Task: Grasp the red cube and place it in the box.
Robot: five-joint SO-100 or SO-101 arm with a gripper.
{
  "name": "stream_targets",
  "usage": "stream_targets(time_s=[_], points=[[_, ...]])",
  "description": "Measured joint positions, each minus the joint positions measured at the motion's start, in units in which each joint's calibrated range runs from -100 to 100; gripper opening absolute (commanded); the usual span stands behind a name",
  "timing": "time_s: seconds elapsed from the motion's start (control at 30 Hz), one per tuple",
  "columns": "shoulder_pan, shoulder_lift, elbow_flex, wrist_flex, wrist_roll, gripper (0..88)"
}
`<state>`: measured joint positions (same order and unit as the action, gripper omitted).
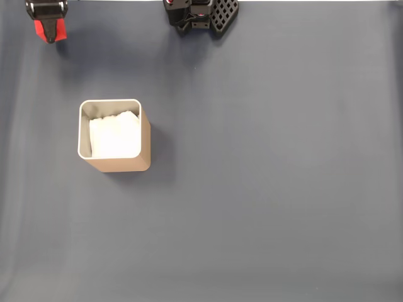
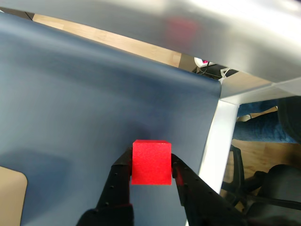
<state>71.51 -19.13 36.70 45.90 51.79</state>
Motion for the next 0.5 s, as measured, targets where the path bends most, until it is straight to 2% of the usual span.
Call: stream_targets(time_s=[0.5], points=[[-9.8, -6.3, -12.7, 18.0, 2.0, 0.2]])
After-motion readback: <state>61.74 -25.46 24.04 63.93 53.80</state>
